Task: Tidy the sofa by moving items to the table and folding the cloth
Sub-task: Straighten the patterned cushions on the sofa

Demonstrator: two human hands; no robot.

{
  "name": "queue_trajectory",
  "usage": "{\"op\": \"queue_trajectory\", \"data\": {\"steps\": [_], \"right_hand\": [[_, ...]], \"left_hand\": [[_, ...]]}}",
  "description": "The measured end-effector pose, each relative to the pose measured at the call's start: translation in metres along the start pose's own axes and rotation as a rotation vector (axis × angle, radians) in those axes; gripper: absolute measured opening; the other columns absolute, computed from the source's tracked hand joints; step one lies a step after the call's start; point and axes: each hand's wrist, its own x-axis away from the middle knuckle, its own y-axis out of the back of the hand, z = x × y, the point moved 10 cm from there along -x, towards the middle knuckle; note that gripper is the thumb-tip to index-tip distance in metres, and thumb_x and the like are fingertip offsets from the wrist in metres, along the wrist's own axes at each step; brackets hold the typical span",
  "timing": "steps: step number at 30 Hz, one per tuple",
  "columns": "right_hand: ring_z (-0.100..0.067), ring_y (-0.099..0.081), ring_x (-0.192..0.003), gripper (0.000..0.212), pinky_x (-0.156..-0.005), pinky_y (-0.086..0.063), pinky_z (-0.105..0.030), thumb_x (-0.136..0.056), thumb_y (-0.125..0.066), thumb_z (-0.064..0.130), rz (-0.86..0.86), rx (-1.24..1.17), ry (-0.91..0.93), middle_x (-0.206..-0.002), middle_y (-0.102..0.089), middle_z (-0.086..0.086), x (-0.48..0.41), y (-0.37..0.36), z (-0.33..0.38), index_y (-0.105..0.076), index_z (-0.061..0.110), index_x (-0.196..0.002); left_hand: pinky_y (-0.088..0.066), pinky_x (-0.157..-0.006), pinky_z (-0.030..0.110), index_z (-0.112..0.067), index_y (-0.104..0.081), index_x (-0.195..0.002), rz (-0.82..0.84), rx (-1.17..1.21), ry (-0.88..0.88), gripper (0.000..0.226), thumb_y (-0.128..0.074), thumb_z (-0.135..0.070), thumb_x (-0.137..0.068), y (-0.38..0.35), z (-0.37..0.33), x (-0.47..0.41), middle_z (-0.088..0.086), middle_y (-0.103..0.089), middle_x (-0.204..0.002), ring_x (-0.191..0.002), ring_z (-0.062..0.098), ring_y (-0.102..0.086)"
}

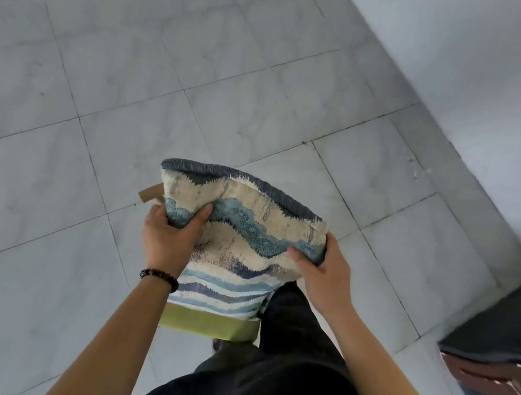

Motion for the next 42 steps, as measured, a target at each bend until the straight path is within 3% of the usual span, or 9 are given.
{"op": "queue_trajectory", "data": {"steps": [3,7,15,21,25,28,35,39,42], "right_hand": [[0.023,-0.056,-0.090,0.039,-0.068,-0.045,-0.005,-0.087,-0.074,0.027,-0.141,-0.042,0.064,-0.100,-0.060,0.033,0.045,0.045,-0.001,-0.048,0.049,-0.107],[0.019,-0.057,-0.095,0.043,-0.073,-0.048,-0.012,-0.086,-0.076,0.022,-0.392,-0.076,0.105,-0.105,-0.060,0.034,0.104,0.114,-0.011,-0.052,0.041,-0.117],[0.011,-0.061,-0.099,0.045,-0.077,-0.049,-0.011,-0.088,-0.073,0.018,-0.801,-0.234,0.117,-0.104,-0.065,0.035,0.238,0.240,-0.059,-0.054,0.040,-0.123],[-0.006,-0.058,-0.114,0.055,-0.092,-0.055,-0.038,-0.089,-0.072,0.030,-1.040,-0.310,0.127,-0.119,-0.062,0.015,0.369,0.307,-0.139,-0.044,0.056,-0.129],[-0.008,-0.051,-0.121,0.076,-0.099,-0.051,-0.037,-0.085,-0.074,0.039,-1.177,-0.310,-0.004,-0.129,-0.054,0.010,0.461,0.342,-0.224,-0.035,0.030,-0.149],[-0.010,-0.043,-0.131,0.098,-0.106,-0.044,-0.034,-0.078,-0.070,0.055,-1.275,-0.406,-0.162,-0.143,-0.042,0.006,0.540,0.361,-0.302,-0.020,0.027,-0.156],[-0.013,-0.035,-0.138,0.102,-0.107,-0.038,-0.035,-0.075,-0.057,0.071,-1.155,-0.682,-0.349,-0.161,-0.024,0.004,0.641,0.367,-0.432,-0.009,0.032,-0.157],[-0.011,-0.025,-0.144,0.129,-0.114,-0.033,-0.040,-0.056,-0.075,0.076,-1.108,-0.649,-0.311,-0.150,-0.018,0.023,0.655,0.400,-0.475,-0.002,0.040,-0.155],[-0.009,-0.019,-0.145,0.148,-0.115,-0.028,-0.037,-0.043,-0.089,0.068,-1.087,-0.516,-0.326,-0.147,-0.015,0.029,0.657,0.437,-0.518,0.009,0.048,-0.151]], "left_hand": [[-0.057,-0.081,0.034,-0.039,-0.064,-0.092,0.158,0.082,-0.107,0.043,-0.078,-0.066,-0.062,-0.021,-0.032,0.026,-0.001,-0.064,-0.109,-0.099,0.015,-0.064],[-0.060,-0.076,0.030,-0.015,-0.066,-0.111,0.350,0.207,-0.222,0.056,-0.079,-0.049,-0.068,-0.057,-0.080,0.078,-0.007,-0.073,-0.102,-0.094,0.007,-0.070],[-0.053,-0.091,0.033,-0.026,-0.042,-0.124,0.763,0.131,-0.482,0.084,-0.091,-0.039,-0.058,-0.141,-0.146,0.231,-0.017,-0.059,-0.116,-0.109,0.009,-0.061],[-0.051,-0.093,0.038,-0.029,-0.047,-0.116,0.734,0.208,-0.583,0.059,-0.085,-0.022,-0.072,-0.185,-0.151,0.385,-0.008,-0.060,-0.111,-0.102,0.014,-0.058],[-0.053,-0.091,0.033,-0.030,-0.052,-0.115,0.880,0.289,-0.581,0.055,-0.085,-0.019,-0.073,-0.214,-0.130,0.501,-0.010,-0.063,-0.113,-0.105,0.011,-0.062],[-0.055,-0.089,0.034,-0.034,-0.056,-0.113,0.986,0.333,-0.532,0.052,-0.085,-0.018,-0.073,-0.228,-0.101,0.593,-0.009,-0.066,-0.116,-0.107,0.010,-0.064],[-0.055,-0.093,0.040,-0.014,-0.054,-0.131,1.155,0.444,-0.330,0.060,-0.079,-0.007,-0.077,-0.269,-0.065,0.752,0.000,-0.066,-0.124,-0.113,0.014,-0.064],[-0.055,-0.091,0.034,-0.008,-0.054,-0.132,1.296,0.475,-0.231,0.059,-0.076,-0.011,-0.077,-0.303,-0.066,0.810,0.007,-0.065,-0.126,-0.116,0.022,-0.063],[-0.051,-0.097,0.043,-0.007,-0.053,-0.133,1.372,0.460,-0.166,0.059,-0.073,-0.016,-0.079,-0.339,-0.066,0.846,0.010,-0.064,-0.128,-0.118,0.026,-0.062]]}}
